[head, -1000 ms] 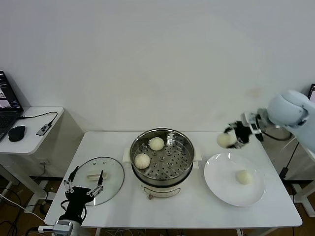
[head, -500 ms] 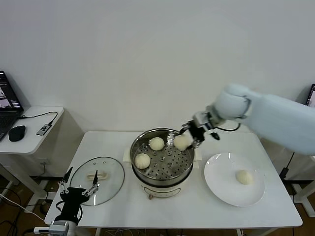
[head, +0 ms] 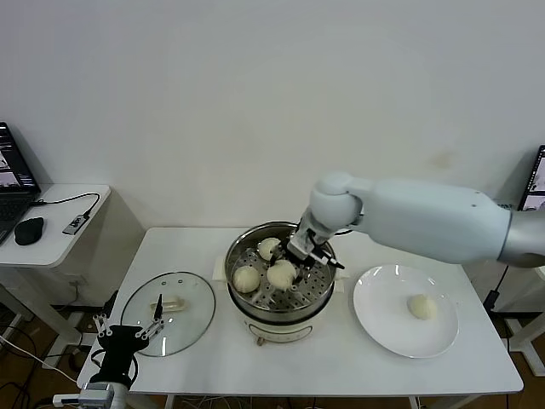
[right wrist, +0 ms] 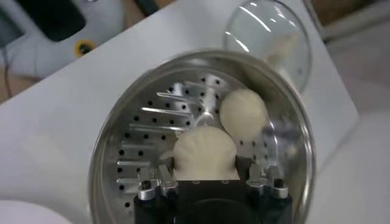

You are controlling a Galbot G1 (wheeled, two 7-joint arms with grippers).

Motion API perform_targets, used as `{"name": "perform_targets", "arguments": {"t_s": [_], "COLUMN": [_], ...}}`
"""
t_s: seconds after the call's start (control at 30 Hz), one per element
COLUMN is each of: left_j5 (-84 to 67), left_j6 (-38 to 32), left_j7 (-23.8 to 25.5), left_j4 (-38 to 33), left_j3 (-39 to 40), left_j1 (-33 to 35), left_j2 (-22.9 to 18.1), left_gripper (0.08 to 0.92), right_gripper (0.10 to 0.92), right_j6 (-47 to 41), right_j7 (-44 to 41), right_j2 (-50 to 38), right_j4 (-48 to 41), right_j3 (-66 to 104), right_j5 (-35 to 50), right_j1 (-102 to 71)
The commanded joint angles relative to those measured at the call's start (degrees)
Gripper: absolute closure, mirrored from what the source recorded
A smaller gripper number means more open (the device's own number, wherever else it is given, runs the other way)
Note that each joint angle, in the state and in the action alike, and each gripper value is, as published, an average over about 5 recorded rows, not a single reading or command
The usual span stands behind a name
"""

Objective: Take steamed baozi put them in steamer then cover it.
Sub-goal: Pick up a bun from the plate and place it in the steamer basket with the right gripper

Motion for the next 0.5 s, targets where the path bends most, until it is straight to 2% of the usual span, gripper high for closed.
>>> {"name": "perform_targets", "arguments": {"t_s": [0.03,0.5], "left_j5": [-0.08,0.02], "left_j6": [-0.18,-0.71], "left_j7": [-0.03,-0.14], "left_j4": [0.02,0.54], "left_j3": [-0.22,-0.15], "left_j1": [0.02,0.41], "left_j2": [-0.07,-0.24], "left_gripper": [0.177,0.177], "right_gripper": [0.397,0.387], "right_j6": [10.13,12.97], "right_j7": [-0.64,-0.30], "right_j2": [3.52,2.63], "right_j4": [-1.19,0.02], "right_j3": [-2.89,-3.51], "right_j5": [-6.47,-5.15], "right_j1": [-0.06,-0.06]}}
